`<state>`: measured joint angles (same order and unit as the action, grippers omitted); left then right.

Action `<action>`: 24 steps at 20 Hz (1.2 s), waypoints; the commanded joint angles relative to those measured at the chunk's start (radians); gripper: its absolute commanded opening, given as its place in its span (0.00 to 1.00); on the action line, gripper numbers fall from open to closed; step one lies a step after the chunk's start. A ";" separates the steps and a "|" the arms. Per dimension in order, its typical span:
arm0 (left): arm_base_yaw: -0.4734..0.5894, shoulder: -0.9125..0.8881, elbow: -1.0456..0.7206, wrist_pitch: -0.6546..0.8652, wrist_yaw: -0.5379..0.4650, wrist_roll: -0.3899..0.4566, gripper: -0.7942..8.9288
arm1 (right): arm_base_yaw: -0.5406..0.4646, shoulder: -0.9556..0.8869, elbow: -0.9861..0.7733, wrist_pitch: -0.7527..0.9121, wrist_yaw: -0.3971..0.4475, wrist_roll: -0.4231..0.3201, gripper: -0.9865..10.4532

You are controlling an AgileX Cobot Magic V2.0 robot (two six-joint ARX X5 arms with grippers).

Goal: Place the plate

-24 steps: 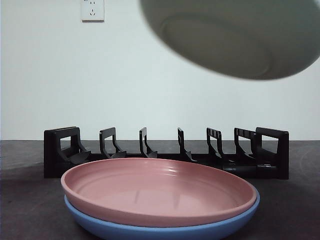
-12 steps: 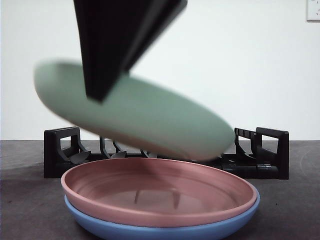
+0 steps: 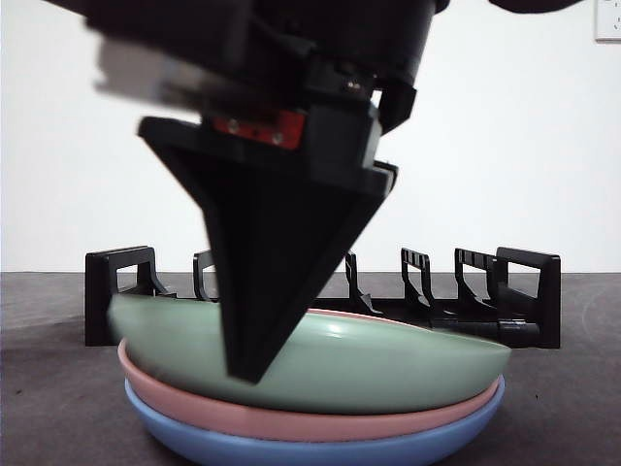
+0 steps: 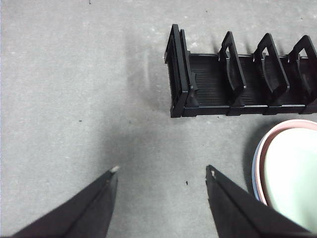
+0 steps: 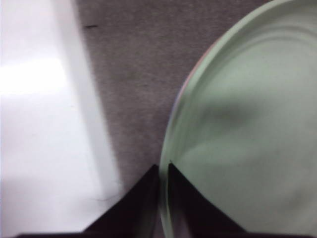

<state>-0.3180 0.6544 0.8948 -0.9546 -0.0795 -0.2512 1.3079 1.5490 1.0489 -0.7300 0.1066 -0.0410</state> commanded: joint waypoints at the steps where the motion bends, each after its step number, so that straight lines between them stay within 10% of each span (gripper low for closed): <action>1: -0.001 0.005 0.019 0.005 -0.004 0.003 0.37 | 0.014 0.013 0.008 0.005 -0.006 0.018 0.23; 9: -0.001 0.016 0.019 0.006 -0.003 0.004 0.37 | -0.054 -0.146 0.050 0.045 0.054 0.079 0.25; 15: -0.001 0.059 0.019 0.035 -0.003 0.004 0.37 | -0.472 -0.291 0.050 0.066 0.096 0.025 0.25; 24: -0.001 0.083 0.019 0.161 -0.003 0.004 0.37 | -0.966 -0.309 0.051 0.195 -0.160 0.026 0.25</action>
<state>-0.3180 0.7326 0.8948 -0.8036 -0.0795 -0.2512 0.3328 1.2324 1.0863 -0.5407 -0.0429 -0.0254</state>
